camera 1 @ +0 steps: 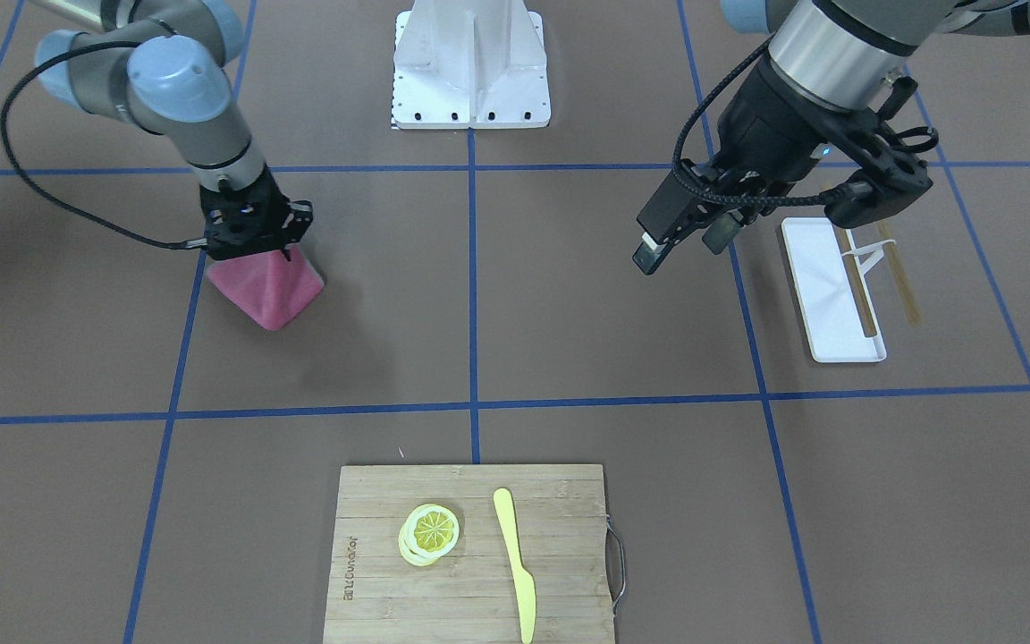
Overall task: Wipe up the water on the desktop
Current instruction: 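Rub the cloth across the table surface with the right gripper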
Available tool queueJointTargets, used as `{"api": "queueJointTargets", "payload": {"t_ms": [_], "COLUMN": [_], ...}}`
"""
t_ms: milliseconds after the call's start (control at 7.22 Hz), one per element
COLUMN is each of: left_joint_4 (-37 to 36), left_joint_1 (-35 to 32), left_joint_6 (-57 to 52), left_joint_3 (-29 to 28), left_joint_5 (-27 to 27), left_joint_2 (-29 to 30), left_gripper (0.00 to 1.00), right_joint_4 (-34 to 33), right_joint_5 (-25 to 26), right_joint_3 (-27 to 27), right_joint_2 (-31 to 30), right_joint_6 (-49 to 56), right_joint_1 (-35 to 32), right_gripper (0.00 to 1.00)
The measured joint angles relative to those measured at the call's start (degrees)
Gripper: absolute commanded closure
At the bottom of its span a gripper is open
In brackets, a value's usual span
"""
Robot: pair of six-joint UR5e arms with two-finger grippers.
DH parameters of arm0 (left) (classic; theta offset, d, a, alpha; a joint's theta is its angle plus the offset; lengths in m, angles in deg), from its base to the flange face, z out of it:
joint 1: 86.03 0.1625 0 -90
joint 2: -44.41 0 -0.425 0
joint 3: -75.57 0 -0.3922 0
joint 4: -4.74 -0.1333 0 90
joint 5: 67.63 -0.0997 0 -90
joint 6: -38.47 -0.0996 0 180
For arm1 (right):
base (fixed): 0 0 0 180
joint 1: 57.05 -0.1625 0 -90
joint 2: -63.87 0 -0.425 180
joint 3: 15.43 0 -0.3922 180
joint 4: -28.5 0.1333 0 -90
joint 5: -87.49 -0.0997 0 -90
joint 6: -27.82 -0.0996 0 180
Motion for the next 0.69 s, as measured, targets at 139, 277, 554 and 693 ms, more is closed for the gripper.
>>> {"api": "queueJointTargets", "payload": {"t_ms": [139,277,554,693], "left_joint_4": [-0.01,-0.02,0.07,0.0], "left_joint_1": [-0.09,-0.31,-1.64,-2.83], "left_joint_6": [-0.01,-0.04,-1.37,-4.51], "left_joint_3": [0.09,0.44,2.85,3.75], "left_joint_5": [0.02,0.08,1.3,2.13], "left_joint_2": [-0.03,-0.28,-3.14,-5.09], "left_gripper": [0.02,0.02,0.02,0.02], "right_joint_4": [-1.16,-1.49,-1.47,-1.42], "right_joint_5": [1.27,1.98,2.22,1.66], "right_joint_3": [1.88,3.48,6.4,5.87], "right_joint_2": [4.31,7.55,12.02,11.19], "right_joint_6": [-3.37,-6.06,-9.29,-9.01], "right_joint_1": [2.13,3.56,4.35,3.19], "right_gripper": [1.0,1.0,1.0,1.0]}}
